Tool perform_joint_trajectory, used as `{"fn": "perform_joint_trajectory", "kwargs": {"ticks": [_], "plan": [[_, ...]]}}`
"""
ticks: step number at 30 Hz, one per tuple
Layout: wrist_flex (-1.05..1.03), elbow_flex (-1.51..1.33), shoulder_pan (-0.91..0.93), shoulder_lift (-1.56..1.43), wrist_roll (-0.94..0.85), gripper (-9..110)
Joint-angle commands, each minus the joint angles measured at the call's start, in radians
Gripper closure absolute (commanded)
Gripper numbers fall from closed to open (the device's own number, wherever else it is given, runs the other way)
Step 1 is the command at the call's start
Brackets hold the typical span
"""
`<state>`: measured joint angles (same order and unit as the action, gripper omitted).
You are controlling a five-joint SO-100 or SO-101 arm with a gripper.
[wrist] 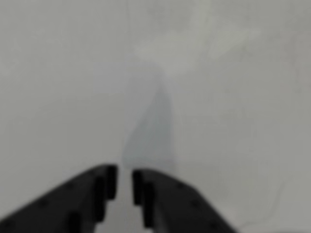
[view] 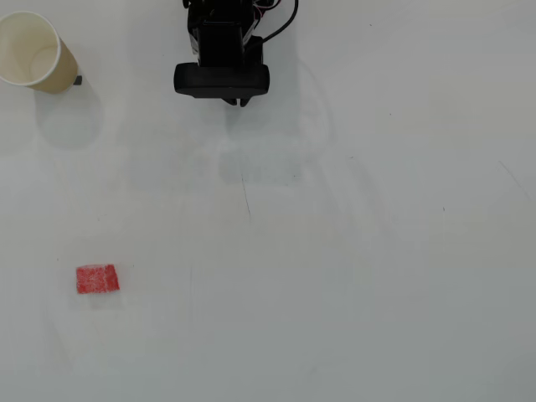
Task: Pick up the cube and drop it in the cup.
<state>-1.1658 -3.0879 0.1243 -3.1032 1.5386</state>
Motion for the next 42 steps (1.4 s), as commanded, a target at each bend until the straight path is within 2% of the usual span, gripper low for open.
{"fn": "perform_joint_trajectory", "kwargs": {"ticks": [1,42], "plan": [[0.0,-0.034,0.146,-0.032,0.0,101],[0.0,-0.034,0.121,-0.032,0.0,101]]}}
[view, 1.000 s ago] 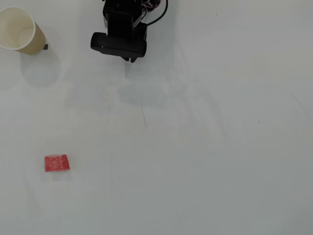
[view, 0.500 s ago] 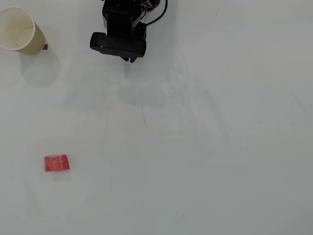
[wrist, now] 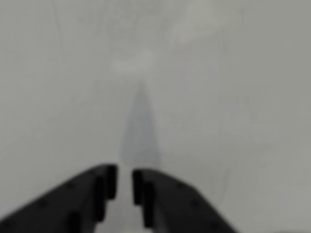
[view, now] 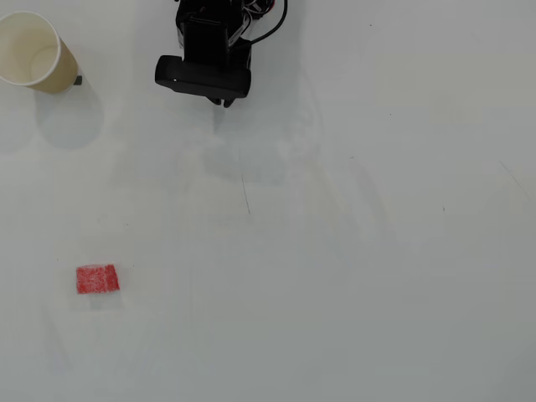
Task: Pick up the cube and drop it in the cup.
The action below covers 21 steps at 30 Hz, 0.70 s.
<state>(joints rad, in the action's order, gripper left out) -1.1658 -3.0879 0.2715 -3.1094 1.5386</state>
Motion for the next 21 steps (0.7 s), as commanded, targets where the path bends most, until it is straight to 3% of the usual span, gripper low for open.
{"fn": "perform_joint_trajectory", "kwargs": {"ticks": [1,6,14,21], "plan": [[-0.002,-0.034,-0.025,-0.026,0.0,101],[0.02,-0.034,-0.057,-0.028,-0.002,101],[0.485,-0.034,-0.1,-0.029,-0.003,101],[0.686,-0.035,-0.107,-0.031,-0.005,101]]}}
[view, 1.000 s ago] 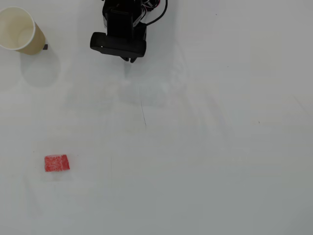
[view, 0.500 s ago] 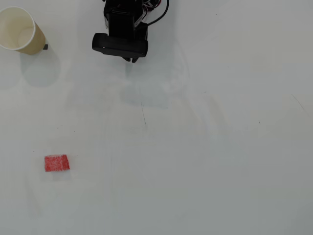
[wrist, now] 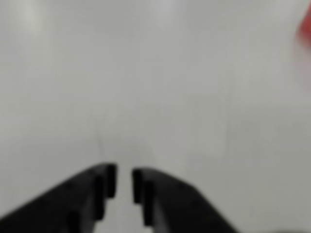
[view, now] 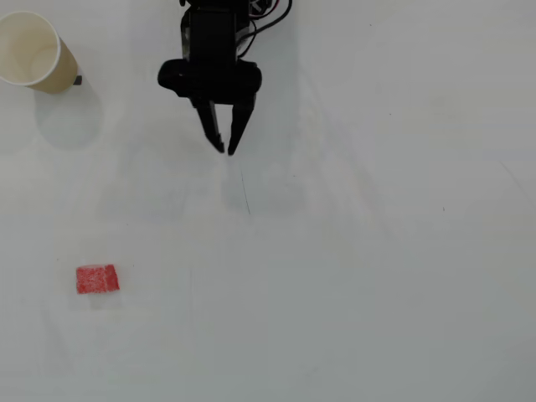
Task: Pick up the cube and drop it in the cup.
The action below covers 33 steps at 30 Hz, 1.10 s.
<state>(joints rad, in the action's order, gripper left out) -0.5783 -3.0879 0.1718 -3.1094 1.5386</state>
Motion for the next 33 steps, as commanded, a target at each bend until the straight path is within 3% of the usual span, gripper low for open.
{"fn": "perform_joint_trajectory", "kwargs": {"ticks": [1,13,24,33], "plan": [[0.104,-0.035,-0.006,-0.031,-0.005,101],[0.262,-0.035,0.133,-0.031,-0.012,101],[0.268,-0.035,0.333,-0.031,-0.034,101],[0.267,-0.035,0.368,-0.031,-0.04,101]]}}
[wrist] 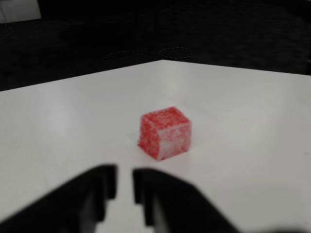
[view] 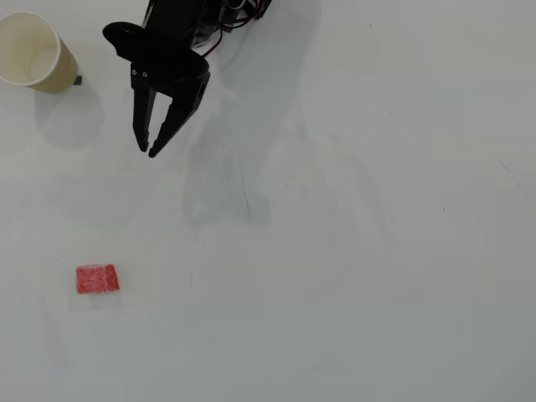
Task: Pick up the cube and drop it in the cup.
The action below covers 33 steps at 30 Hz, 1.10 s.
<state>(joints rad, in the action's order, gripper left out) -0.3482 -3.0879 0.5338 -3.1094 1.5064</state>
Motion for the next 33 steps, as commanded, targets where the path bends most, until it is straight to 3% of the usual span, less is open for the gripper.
{"fn": "perform_joint_trajectory", "kwargs": {"ticks": [1,5,17,33], "plan": [[0.038,-0.035,0.008,-0.029,-0.009,101],[0.037,-0.035,0.011,-0.021,-0.011,101],[0.152,0.011,0.014,0.137,-0.074,75],[0.19,0.43,0.012,0.675,-0.114,64]]}}
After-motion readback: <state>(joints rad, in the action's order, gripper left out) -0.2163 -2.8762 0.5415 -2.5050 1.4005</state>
